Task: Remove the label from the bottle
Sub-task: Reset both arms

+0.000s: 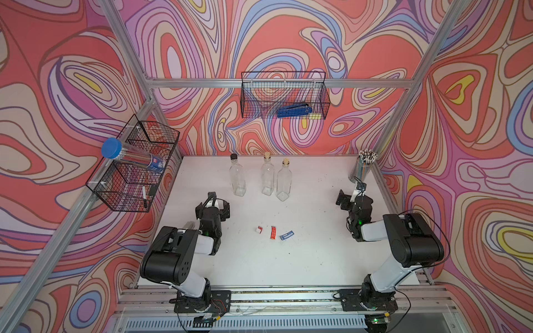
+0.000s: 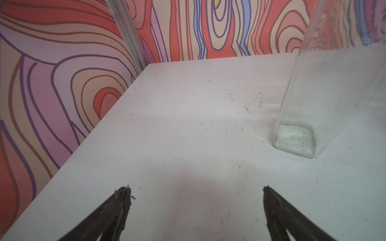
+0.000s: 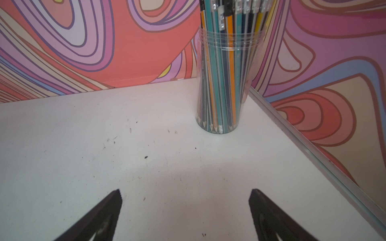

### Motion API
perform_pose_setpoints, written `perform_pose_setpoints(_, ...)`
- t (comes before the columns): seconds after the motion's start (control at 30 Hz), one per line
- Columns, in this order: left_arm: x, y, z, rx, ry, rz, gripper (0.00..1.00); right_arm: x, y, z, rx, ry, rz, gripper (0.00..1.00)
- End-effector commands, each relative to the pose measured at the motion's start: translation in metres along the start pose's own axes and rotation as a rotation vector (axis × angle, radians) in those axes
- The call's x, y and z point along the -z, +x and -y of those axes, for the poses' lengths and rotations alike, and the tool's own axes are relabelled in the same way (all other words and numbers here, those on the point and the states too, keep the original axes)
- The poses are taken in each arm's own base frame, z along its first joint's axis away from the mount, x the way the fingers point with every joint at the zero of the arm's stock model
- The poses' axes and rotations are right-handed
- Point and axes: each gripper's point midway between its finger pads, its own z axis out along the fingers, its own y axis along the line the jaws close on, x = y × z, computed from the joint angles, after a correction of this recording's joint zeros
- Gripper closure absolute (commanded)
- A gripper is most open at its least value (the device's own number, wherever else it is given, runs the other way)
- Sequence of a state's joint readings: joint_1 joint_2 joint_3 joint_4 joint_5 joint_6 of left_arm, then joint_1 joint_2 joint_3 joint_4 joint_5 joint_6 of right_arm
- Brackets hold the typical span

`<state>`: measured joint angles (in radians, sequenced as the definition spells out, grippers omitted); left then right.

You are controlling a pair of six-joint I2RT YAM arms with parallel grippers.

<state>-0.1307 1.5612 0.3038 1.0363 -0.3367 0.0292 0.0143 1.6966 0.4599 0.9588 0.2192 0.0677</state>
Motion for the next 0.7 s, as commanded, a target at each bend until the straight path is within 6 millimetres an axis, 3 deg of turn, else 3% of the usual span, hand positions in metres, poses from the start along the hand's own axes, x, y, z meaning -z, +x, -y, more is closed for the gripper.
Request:
perform_pose_setpoints(0.0,-0.0022,-0.009,-0.0009,0.015,-0.001,0.026,0.0,0.0007,0.0001,-0.0002,0.006,-0.001,0.009,0.02)
perform_pose_setpoints(0.67,-0.0078,-0.0068,-0.0018,0.027,0.013,-0.008,0.0,0.0005,-0.0006,-0.0005,0.006,0.0,0.011,0.02)
